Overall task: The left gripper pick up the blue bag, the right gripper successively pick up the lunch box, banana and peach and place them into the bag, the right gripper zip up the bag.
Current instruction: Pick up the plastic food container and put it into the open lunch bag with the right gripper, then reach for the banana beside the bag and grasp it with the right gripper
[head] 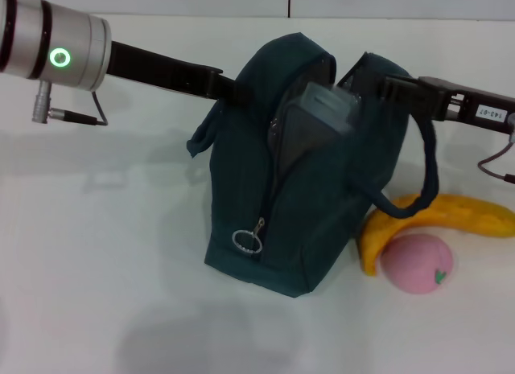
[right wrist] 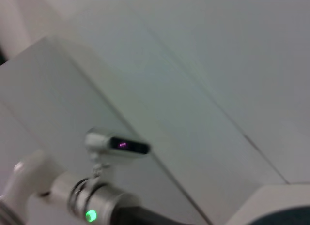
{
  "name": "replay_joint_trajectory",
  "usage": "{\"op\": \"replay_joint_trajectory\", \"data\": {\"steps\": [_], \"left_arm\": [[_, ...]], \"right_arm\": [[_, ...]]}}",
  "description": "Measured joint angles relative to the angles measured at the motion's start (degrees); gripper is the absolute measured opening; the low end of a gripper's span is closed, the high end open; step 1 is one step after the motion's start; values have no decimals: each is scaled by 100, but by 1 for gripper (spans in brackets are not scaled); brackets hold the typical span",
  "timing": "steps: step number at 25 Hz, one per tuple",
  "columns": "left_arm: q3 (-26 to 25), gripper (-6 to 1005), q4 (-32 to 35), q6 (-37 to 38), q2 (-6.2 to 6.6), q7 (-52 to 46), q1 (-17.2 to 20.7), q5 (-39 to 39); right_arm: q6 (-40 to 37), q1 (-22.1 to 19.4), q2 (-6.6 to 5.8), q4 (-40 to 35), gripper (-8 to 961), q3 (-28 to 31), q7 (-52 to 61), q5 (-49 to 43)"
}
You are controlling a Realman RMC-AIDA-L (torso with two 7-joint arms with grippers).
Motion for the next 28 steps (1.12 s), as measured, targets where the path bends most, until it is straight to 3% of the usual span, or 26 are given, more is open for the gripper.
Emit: {"op": "replay_joint_trajectory", "data": {"steps": [7, 9, 12, 14, 19, 21, 25, 28], "left_arm": [[-2, 58, -8, 0, -9, 21, 11, -1], [-18, 59, -43, 0, -9, 54, 11, -1], [-47, 59, -82, -1, 1, 93, 61, -2], [-52, 59, -88, -3, 10, 93, 124, -3], [-57, 59, -94, -20, 31, 93, 220, -2], [-58, 59, -95, -44, 32, 93, 210, -1], [-60, 60, -97, -126, 34, 93, 167, 0], [-61, 60, -113, -254, 35, 92, 117, 0]], "right_arm": [[-445, -162, -185, -616, 393, 68, -425, -70], [-731, -415, -362, -1259, 439, 267, -468, -184], [-920, -646, -418, -1835, 507, 566, -471, -450], [-1127, -1071, -315, -3143, 563, 1245, -324, -1278], [-966, -1408, -33, -4944, 728, 1643, 542, -3013], [-964, -1425, 42, -5467, 736, 1652, 912, -3841], [-1058, -1217, 105, -5834, 736, 1472, 1629, -5377], [-1104, -1081, 136, -5806, 736, 1357, 1800, -5957]]}}
